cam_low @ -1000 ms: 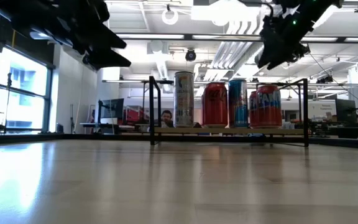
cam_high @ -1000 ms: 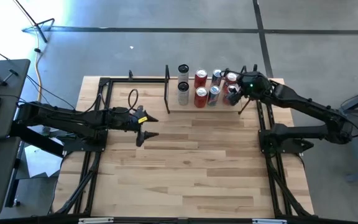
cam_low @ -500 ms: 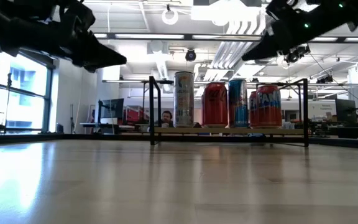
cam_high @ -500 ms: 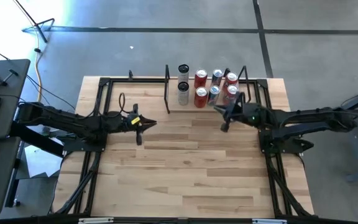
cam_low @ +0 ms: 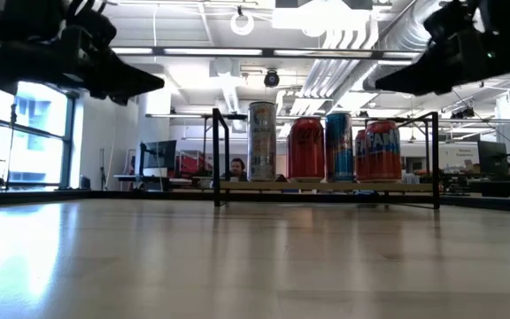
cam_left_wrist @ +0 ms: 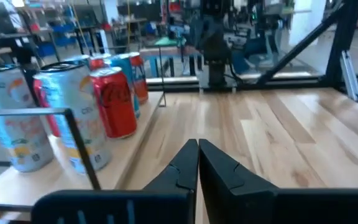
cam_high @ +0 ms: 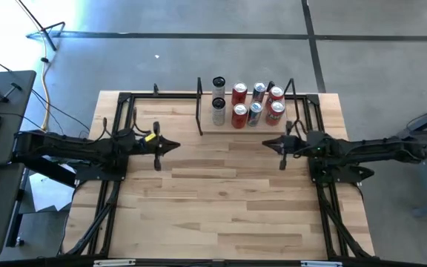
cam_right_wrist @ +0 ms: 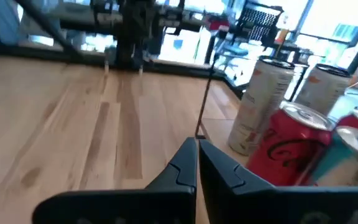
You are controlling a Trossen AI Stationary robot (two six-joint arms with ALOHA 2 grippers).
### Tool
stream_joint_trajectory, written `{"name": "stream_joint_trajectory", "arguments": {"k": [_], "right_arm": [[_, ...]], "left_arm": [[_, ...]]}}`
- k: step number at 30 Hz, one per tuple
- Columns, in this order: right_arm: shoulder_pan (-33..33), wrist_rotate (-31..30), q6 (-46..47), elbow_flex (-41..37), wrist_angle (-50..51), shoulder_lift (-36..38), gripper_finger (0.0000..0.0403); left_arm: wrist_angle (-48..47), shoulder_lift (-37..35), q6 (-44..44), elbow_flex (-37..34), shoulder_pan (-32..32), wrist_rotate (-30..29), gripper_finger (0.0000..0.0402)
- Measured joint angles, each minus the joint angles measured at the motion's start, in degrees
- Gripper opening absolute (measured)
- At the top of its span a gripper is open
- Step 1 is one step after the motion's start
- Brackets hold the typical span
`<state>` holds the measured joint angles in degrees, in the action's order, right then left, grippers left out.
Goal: Place canned beverage on shelf
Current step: Return to Home Position
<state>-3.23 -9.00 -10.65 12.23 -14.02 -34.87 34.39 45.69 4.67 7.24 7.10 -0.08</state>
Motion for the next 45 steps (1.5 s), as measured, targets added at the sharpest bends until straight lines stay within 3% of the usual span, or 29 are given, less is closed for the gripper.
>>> {"name": "stream_joint_trajectory", "arguments": {"k": [5,9,13,17,22,28,35,43,45], "right_arm": [[-0.91,-0.35,3.83,-7.35,-1.50,10.95,0.0000],[-0.91,-4.37,2.63,-11.65,-1.07,19.65,0.0000],[-0.93,-7.79,2.67,-11.65,7.18,25.90,0.0000],[-0.96,-8.53,3.04,-11.65,10.68,29.83,0.0000],[-2.26,-9.17,2.08,-11.65,10.64,31.64,0.0000],[-6.60,-8.98,2.70,-11.65,10.68,31.60,0.0000],[-8.54,-6.90,4.19,-11.65,10.88,31.60,0.0000],[-8.54,-5.79,3.38,-11.65,11.02,33.13,0.0000],[-8.54,-5.77,2.98,-11.65,10.97,34.01,0.0000]], "left_arm": [[0.58,-5.05,-1.16,-4.60,3.82,1.30,0.0002],[1.67,-10.93,-0.36,-6.61,8.15,0.83,0.0001],[2.18,-13.02,-1.75,-6.43,12.19,6.67,0.0001],[-0.55,-13.14,-3.62,-6.55,15.68,6.61,0.0001],[-1.50,-15.03,-4.77,-6.51,21.04,4.10,0.0001],[-12.73,-19.71,-5.64,-6.57,28.52,5.17,0.0000],[-14.47,-28.91,-6.28,-6.57,32.84,16.11,0.0001],[-24.37,-44.61,-6.80,-6.55,33.83,13.34,0.0004],[-25.06,-45.43,-6.50,-6.46,33.33,11.50,0.0007]]}}
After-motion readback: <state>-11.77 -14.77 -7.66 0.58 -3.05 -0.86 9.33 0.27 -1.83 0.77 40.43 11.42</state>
